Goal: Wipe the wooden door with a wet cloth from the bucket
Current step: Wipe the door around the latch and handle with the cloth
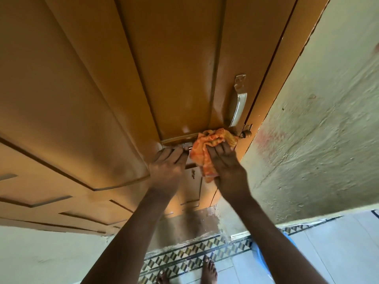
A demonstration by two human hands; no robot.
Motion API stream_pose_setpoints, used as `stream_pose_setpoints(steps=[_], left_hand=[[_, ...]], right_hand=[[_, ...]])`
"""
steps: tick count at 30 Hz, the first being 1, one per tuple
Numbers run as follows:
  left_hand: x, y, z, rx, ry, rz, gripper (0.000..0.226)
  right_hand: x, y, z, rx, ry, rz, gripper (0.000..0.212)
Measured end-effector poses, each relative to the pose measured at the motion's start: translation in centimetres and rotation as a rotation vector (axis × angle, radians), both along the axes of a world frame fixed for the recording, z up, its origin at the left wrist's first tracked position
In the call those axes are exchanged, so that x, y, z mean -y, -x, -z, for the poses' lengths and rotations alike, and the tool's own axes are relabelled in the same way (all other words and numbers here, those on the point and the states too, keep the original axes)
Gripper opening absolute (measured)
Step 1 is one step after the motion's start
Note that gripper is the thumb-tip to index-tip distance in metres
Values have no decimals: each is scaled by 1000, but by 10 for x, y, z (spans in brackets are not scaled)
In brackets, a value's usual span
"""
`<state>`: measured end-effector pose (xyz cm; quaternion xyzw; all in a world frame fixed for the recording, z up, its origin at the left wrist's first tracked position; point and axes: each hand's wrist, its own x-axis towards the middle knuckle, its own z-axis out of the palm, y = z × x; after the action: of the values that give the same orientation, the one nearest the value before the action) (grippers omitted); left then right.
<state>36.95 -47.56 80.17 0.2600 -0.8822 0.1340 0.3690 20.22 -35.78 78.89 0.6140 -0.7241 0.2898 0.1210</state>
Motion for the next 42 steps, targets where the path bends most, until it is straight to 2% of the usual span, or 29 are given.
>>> stream_pose_setpoints(steps=[2,3,4,6,8,9,12,15,18,21,25,28,30,32,34,39,40,42], left_hand=[[0,-1,2,1,21,4,16],[1,-3,2,5,29,5,18],[2,-4,3,5,33,5,20],[2,-4,4,4,30,-1,23],[2,-2,3,-1,13,0,17],[1,-1,2,-2,2,12,12],[1,-2,-2,13,-5,25,7],[1,-3,2,17,19,19,16],[2,-3,2,15,29,12,18],[1,-2,1,2,6,7,12],[0,-1,1,-7,-6,24,8],[2,-3,5,-1,25,6,17],[3,-2,6,4,43,-4,20],[2,-1,7,0,53,-8,18],[2,0,7,-6,44,-8,15],[4,0,5,-10,16,7,20],[4,-1,5,-4,22,8,20],[4,-3,6,17,27,11,18]], right_hand=[[-16,39,-7,-151,-59,-9,72],[-21,46,-7,-149,-65,33,71],[-20,44,-6,-101,-48,90,66],[-9,15,-1,120,37,180,53],[10,-29,2,312,67,173,56],[16,-44,1,345,68,127,58],[12,-38,-3,209,48,12,55],[-7,9,-1,-20,20,49,62],[-11,14,4,62,26,168,55],[5,-32,8,226,-1,203,62],[0,-34,11,78,-29,68,59],[-18,3,12,-64,-41,117,58],[-24,8,14,30,-85,257,62],[-19,-10,15,272,-121,359,53],[-8,-39,9,440,-199,294,50],[-9,-64,10,590,-240,50,49],[-14,-63,7,669,-271,42,47],[-26,-67,-2,1002,-264,152,38]])
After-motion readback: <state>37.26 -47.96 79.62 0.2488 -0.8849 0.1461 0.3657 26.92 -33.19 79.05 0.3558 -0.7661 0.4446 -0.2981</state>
